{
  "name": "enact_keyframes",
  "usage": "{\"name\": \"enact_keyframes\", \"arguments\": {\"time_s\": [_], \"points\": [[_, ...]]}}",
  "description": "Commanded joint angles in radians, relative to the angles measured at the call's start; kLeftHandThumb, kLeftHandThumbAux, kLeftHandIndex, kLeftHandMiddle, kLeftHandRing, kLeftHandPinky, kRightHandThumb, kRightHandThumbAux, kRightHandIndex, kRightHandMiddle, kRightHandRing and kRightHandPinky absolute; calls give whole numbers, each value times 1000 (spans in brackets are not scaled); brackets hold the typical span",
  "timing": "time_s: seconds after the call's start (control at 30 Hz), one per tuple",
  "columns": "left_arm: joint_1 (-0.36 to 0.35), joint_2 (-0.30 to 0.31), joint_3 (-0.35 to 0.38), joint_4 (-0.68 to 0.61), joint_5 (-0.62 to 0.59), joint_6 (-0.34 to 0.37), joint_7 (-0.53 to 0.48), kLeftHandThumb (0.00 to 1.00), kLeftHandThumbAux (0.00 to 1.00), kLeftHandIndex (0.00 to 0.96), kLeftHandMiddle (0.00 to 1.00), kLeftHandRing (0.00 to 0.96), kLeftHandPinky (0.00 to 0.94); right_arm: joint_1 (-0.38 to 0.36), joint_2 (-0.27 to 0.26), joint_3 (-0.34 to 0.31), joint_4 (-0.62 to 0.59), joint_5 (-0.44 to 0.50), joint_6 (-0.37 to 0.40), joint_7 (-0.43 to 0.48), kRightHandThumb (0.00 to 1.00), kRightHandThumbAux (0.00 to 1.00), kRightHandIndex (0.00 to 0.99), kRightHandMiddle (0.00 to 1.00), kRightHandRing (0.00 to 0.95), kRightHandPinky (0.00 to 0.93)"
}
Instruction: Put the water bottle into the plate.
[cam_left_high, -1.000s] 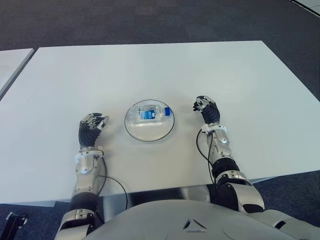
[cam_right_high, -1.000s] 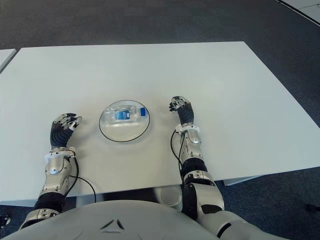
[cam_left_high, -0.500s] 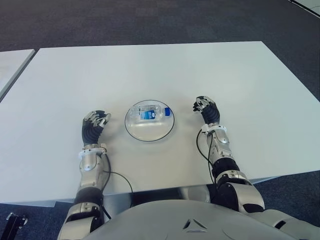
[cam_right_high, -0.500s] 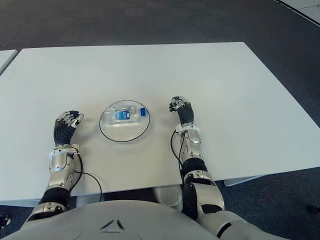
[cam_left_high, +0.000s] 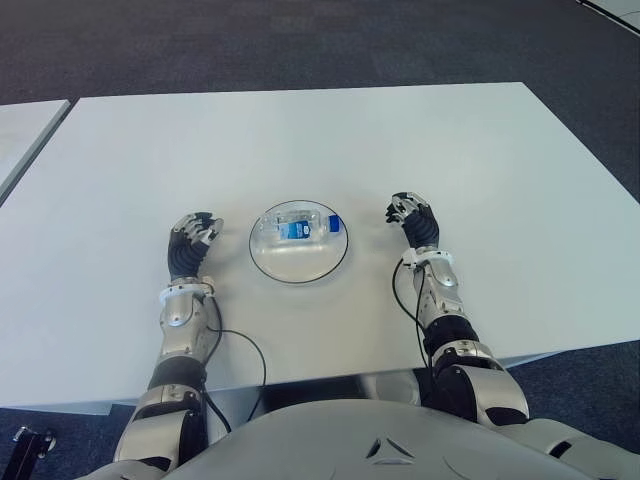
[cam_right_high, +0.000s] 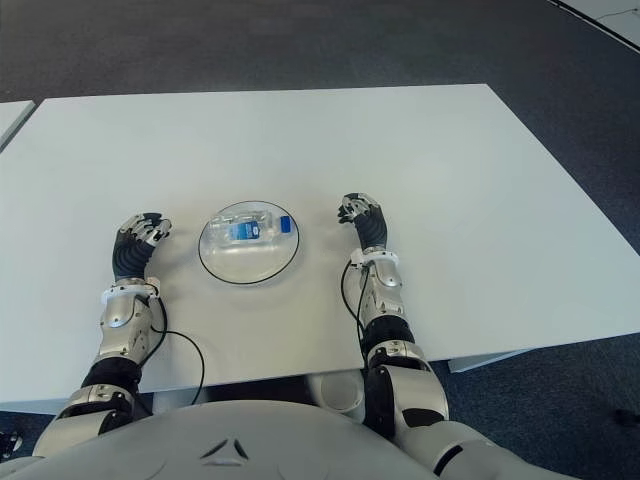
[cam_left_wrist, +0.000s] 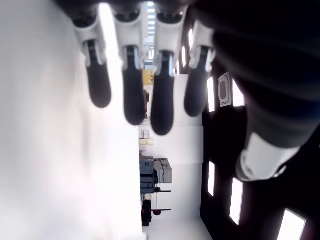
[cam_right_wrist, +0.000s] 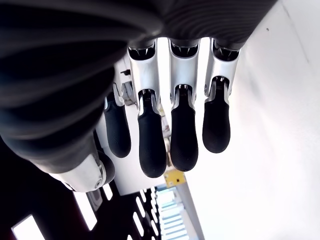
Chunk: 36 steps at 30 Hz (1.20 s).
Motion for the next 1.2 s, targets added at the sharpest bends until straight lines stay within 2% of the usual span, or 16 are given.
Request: {"name": "enact_keyframes", "arguments": {"time_s": [0.03,0.27,1.2], "points": [[54,-37,-8,63,-4,122,-5,968,665,393,471,482,453,68,9,-4,67,-3,68,-24,708,724,437,613,580,575],[50,-34,-16,65,12,149,11,936,666,388,463,484,462,70,10,-4,65,-4,61,-23,708,724,437,612,579,576],[34,-29,-31,91,60,175,35,931,669,381,452,493,465,74,9,-2,62,-3,56,-13,707,724,437,615,582,576]]}}
